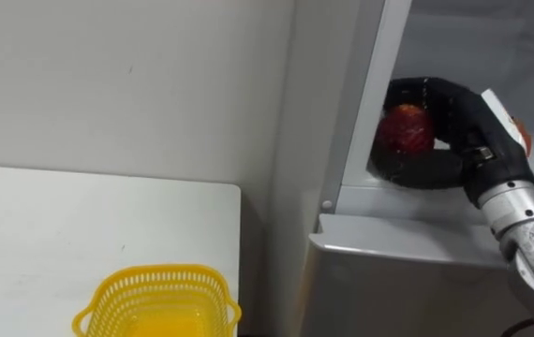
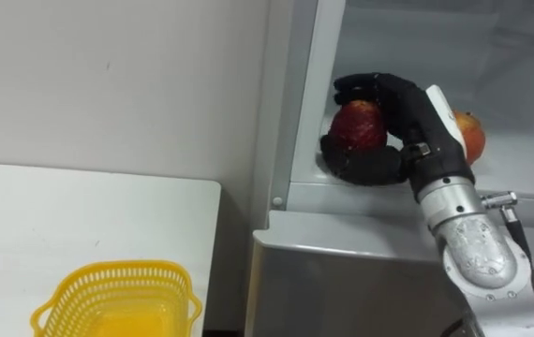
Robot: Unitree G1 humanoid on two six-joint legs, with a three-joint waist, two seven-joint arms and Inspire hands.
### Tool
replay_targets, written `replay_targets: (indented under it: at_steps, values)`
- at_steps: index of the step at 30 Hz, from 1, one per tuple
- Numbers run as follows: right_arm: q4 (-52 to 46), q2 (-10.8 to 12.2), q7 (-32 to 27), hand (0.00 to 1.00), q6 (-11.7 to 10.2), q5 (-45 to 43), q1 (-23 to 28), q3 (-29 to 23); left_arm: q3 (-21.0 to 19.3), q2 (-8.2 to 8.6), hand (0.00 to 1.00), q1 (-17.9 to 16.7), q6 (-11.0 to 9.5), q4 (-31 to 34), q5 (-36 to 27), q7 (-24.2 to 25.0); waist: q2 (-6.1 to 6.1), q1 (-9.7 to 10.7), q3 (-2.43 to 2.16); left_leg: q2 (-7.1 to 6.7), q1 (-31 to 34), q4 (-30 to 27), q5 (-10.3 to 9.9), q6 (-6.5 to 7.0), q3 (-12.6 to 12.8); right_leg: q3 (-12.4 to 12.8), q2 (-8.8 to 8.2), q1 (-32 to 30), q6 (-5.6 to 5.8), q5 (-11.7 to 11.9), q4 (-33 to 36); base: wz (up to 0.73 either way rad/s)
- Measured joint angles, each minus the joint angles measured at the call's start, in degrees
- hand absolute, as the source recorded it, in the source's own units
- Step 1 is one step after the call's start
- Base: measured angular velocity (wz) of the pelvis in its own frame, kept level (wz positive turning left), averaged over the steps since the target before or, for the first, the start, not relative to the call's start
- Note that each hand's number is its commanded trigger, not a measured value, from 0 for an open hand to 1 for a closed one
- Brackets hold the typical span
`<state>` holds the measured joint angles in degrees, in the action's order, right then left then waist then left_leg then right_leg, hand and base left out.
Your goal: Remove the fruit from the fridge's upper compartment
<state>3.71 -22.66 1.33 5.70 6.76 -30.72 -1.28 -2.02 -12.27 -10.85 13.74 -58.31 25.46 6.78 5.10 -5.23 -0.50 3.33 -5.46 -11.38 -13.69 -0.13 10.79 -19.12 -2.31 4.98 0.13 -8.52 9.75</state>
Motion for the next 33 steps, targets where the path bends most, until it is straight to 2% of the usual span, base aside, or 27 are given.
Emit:
replay_targets:
  at_steps: [7,10,20,26,33]
  values:
    - [3.1,0.0,1.5,1.0,-0.5,6.7,-0.7,-0.3,0.0,-0.15,0.0,0.1,0.7,0.0,-0.3,0.0,-0.27,0.0,0.14,-0.05,-1.3,-0.1,0.0,0.0,0.0,0.1,-0.07,1.4,0.02,0.0,-0.1,0.0]
    - [5.4,0.0,2.4,1.0,-0.7,6.7,-2.1,-0.2,0.0,-0.15,0.0,0.1,0.9,0.2,-0.3,0.0,-0.42,-0.1,0.2,-0.02,-1.3,0.1,0.0,0.0,0.0,0.1,-0.05,1.4,0.02,0.0,-0.1,0.0]
    - [5.2,0.0,3.1,1.0,-0.9,6.7,-2.3,-0.2,0.2,-0.12,0.0,0.1,1.3,0.2,-1.2,-0.3,-0.88,-0.6,0.25,0.02,-1.2,0.1,0.0,0.0,0.3,-0.1,-0.04,1.1,0.0,0.0,0.0,-0.02]
    - [4.4,0.0,3.3,1.0,-0.9,6.8,-2.1,-0.1,0.2,-0.13,0.0,0.3,1.2,0.2,-1.2,-0.5,-0.66,-0.5,0.21,0.04,-1.2,0.1,0.0,0.0,1.2,-0.2,-0.1,0.8,-0.01,0.0,0.1,-0.03]
    - [4.2,0.1,1.8,1.0,-0.9,7.3,-1.7,0.1,0.3,-0.1,0.0,0.9,1.2,0.1,-1.2,-2.9,0.29,-0.1,0.17,0.04,-1.1,0.6,0.0,0.02,1.3,0.0,-0.09,0.7,-0.01,0.0,0.0,0.0]
